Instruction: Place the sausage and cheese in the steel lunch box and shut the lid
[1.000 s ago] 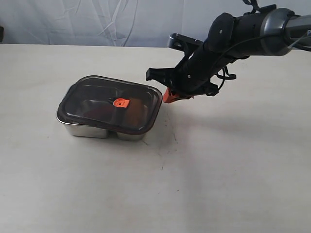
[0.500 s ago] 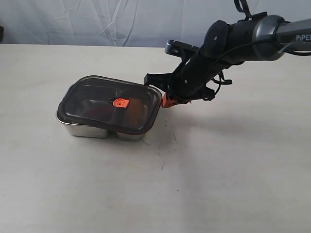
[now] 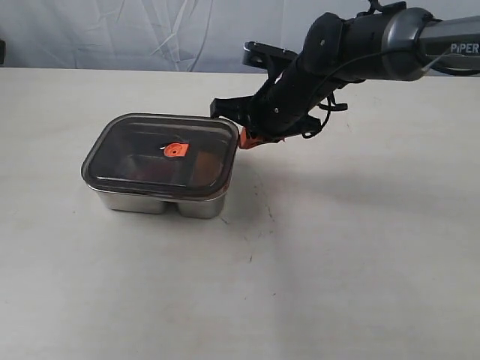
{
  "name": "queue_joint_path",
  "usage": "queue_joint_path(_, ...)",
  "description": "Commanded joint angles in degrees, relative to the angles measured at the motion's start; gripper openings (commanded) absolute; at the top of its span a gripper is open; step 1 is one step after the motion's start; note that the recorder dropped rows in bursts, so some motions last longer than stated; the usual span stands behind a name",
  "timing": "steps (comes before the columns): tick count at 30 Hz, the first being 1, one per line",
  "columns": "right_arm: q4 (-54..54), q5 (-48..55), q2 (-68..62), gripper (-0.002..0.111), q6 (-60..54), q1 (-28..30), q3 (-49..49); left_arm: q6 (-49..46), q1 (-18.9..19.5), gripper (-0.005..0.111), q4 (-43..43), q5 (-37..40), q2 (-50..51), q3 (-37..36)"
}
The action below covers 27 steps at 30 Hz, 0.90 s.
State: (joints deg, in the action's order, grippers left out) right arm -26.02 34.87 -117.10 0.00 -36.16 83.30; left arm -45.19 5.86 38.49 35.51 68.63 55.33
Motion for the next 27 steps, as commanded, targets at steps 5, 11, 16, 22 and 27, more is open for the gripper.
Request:
queue_joint_path(5, 1.68, 1.34, -3.35, -0.001, 0.00, -0.26, 0.41, 0.10, -0.25, 0.000, -0.02, 0.44, 0.08, -0.16)
queue_joint_path(11, 6.88, -1.70, -2.25, -0.001, 1.55, -0.26, 0.41, 0.10, -0.25, 0.000, -0.02, 0.44, 0.08, -0.16)
queue_joint_path(16, 7.90, -2.13, -2.05, -0.001, 3.50, -0.26, 0.41, 0.10, -0.25, 0.000, -0.02, 0.44, 0.08, -0.16)
queue_joint_path(22, 7.27, -3.91, -2.05, -0.001, 3.50, -0.26, 0.41, 0.10, -0.25, 0.000, -0.02, 0.44, 0.08, -0.16)
queue_joint_path(27, 7.27, -5.17, -2.05, -0.001, 3.50, -0.26, 0.41, 0.10, -0.25, 0.000, -0.02, 0.44, 0.08, -0.16)
